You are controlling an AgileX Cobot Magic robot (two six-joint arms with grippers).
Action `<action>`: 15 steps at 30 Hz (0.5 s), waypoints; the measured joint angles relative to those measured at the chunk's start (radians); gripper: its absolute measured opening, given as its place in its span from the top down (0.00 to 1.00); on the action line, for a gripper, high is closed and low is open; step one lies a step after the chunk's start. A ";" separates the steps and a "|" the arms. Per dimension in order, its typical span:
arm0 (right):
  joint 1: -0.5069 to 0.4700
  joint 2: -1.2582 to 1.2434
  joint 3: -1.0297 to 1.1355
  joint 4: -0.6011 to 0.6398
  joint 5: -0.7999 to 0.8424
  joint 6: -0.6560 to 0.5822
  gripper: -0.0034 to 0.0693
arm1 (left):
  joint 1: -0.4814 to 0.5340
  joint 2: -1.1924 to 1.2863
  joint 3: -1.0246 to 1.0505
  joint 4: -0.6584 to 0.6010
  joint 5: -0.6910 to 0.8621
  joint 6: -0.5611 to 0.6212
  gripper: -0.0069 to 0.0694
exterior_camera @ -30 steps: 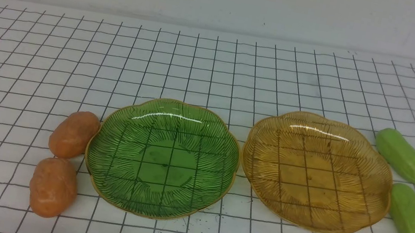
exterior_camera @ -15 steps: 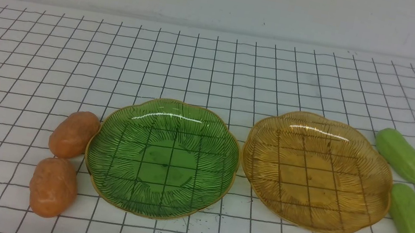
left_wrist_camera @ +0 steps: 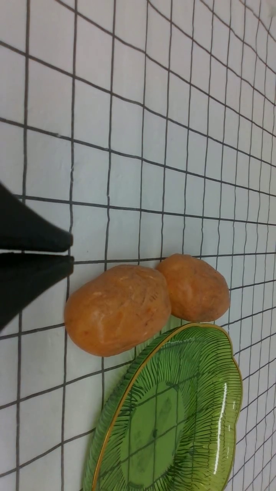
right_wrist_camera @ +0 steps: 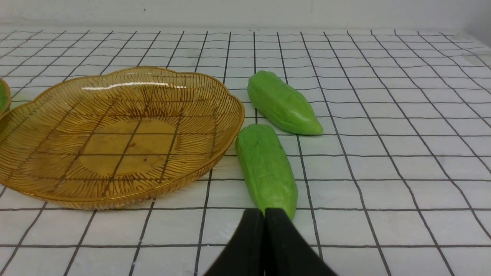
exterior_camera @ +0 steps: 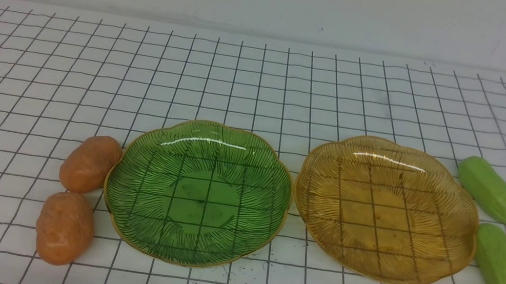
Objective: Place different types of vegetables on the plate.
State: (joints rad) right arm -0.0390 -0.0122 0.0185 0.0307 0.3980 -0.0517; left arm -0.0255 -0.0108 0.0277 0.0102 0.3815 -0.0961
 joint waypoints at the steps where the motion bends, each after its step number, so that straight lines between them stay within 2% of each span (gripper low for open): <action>1: 0.000 0.000 0.000 0.000 0.000 0.000 0.97 | 0.000 0.000 0.000 0.000 0.000 0.000 0.92; 4: 0.000 0.000 0.000 0.000 0.000 0.000 0.97 | 0.000 0.000 0.000 -0.010 0.000 -0.005 0.92; 6: 0.000 0.000 0.000 0.000 -0.003 0.000 0.97 | 0.000 0.000 0.000 -0.065 0.000 -0.042 0.92; 9: 0.000 0.000 0.003 0.015 -0.029 0.017 0.97 | 0.000 0.000 0.000 -0.294 0.000 -0.183 0.92; 10: 0.000 0.000 0.004 0.021 -0.029 0.017 0.97 | 0.000 0.000 0.000 -0.314 0.001 -0.183 0.92; 11: 0.000 0.000 0.008 0.136 -0.048 0.092 0.97 | 0.000 0.000 0.000 -0.486 0.003 -0.286 0.92; 12: 0.000 0.000 0.009 0.168 -0.049 0.112 0.97 | 0.000 0.000 0.000 -0.522 0.003 -0.303 0.92; 13: 0.000 0.000 0.010 0.292 -0.054 0.187 0.97 | 0.000 0.000 0.000 -0.636 0.003 -0.348 0.92; 15: 0.000 0.000 0.010 0.506 -0.055 0.300 0.97 | 0.000 0.000 0.000 -0.765 0.002 -0.374 0.92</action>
State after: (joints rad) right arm -0.0390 -0.0122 0.0290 0.5371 0.3433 0.2487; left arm -0.0255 -0.0108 0.0280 -0.7552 0.3832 -0.4701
